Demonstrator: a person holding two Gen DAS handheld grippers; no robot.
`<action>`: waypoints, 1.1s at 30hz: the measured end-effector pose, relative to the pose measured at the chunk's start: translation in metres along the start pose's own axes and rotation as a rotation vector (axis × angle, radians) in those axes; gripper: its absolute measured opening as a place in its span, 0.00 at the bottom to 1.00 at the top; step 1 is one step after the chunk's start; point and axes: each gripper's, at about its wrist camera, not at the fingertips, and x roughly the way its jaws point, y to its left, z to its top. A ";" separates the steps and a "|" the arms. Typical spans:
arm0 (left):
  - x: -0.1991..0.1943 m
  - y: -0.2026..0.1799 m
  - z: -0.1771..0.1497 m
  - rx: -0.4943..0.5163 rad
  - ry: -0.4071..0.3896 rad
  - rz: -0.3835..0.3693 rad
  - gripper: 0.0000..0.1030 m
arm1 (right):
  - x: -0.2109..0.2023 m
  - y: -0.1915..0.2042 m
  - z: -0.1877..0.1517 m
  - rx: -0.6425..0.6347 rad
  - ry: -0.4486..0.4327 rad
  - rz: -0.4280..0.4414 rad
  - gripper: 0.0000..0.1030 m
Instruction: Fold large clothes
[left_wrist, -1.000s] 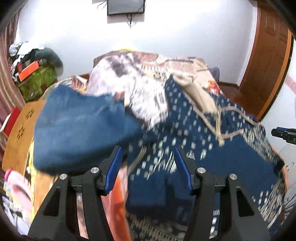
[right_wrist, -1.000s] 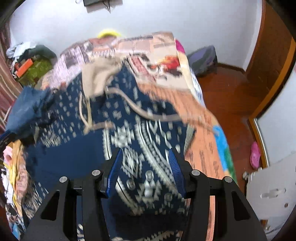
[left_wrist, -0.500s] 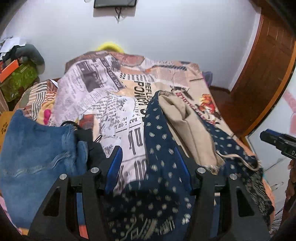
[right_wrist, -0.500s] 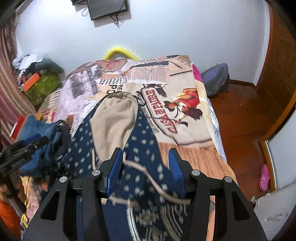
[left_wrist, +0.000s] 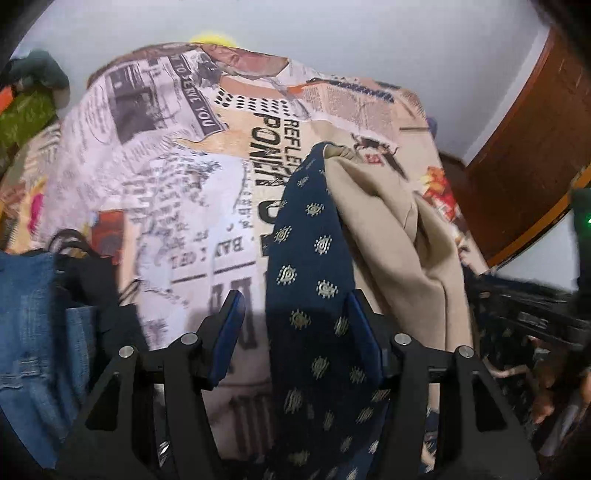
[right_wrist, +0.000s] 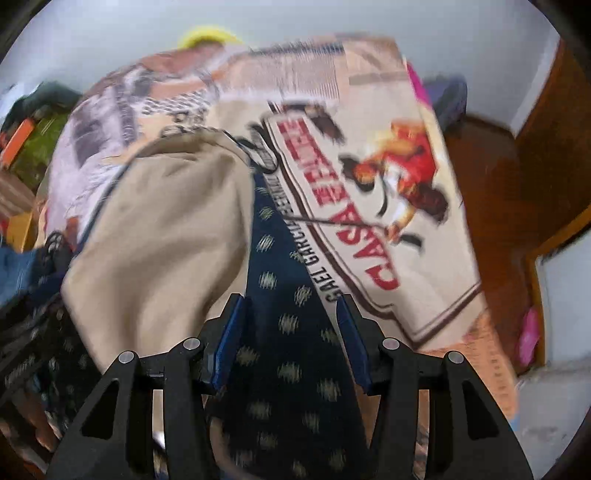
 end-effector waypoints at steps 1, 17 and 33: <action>0.001 0.002 0.001 -0.017 -0.006 -0.016 0.57 | 0.005 -0.005 0.003 0.034 0.008 0.022 0.46; -0.023 -0.023 -0.008 0.081 -0.069 0.049 0.06 | -0.030 0.005 -0.011 -0.015 -0.070 0.063 0.08; -0.164 -0.039 -0.076 0.183 -0.141 -0.081 0.05 | -0.161 0.000 -0.116 -0.088 -0.218 0.199 0.08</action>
